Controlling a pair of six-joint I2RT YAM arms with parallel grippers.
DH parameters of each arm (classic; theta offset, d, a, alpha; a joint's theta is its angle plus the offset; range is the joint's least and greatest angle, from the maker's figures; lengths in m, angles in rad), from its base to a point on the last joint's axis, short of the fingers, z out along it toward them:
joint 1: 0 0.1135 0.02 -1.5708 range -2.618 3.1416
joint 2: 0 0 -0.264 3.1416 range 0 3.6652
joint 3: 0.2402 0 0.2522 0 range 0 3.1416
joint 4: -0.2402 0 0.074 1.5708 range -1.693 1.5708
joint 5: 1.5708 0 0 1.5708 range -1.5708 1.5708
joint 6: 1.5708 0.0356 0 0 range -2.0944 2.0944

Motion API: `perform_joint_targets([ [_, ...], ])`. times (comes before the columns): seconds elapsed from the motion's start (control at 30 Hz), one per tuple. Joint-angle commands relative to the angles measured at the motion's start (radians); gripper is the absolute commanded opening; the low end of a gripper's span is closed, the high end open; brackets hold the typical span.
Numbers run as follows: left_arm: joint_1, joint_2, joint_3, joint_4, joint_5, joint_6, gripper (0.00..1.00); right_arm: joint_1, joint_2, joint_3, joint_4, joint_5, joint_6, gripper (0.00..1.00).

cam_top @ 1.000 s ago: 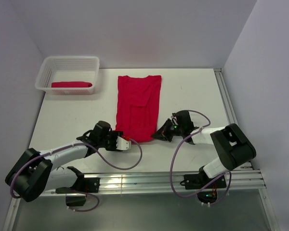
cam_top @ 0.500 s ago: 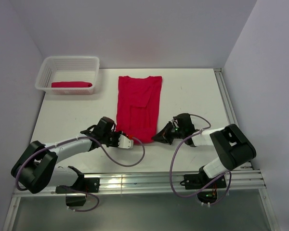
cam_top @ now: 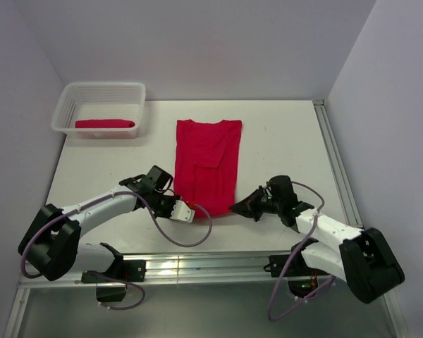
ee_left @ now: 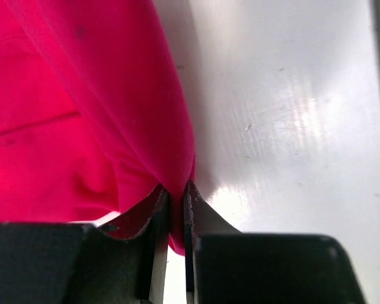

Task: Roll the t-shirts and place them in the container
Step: Roll the tshirt

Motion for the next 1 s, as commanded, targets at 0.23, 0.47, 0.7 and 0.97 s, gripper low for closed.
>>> perform_joint_targets([
  [0.23,0.001,0.115,0.225,-0.384,0.075,0.154,0.14,-0.002,-0.078,0.043,-0.329,0.061,0.151,0.0],
  [0.47,0.003,0.209,0.296,-0.493,0.09,0.203,0.12,-0.001,-0.027,0.106,-0.413,0.067,0.188,0.0],
  [0.7,0.029,0.289,0.38,-0.581,0.116,0.26,0.11,-0.002,0.019,0.191,-0.522,0.064,0.215,0.0],
  [0.97,0.098,0.436,0.52,-0.667,0.155,0.329,0.06,-0.027,0.154,0.286,-0.643,0.037,0.215,0.0],
])
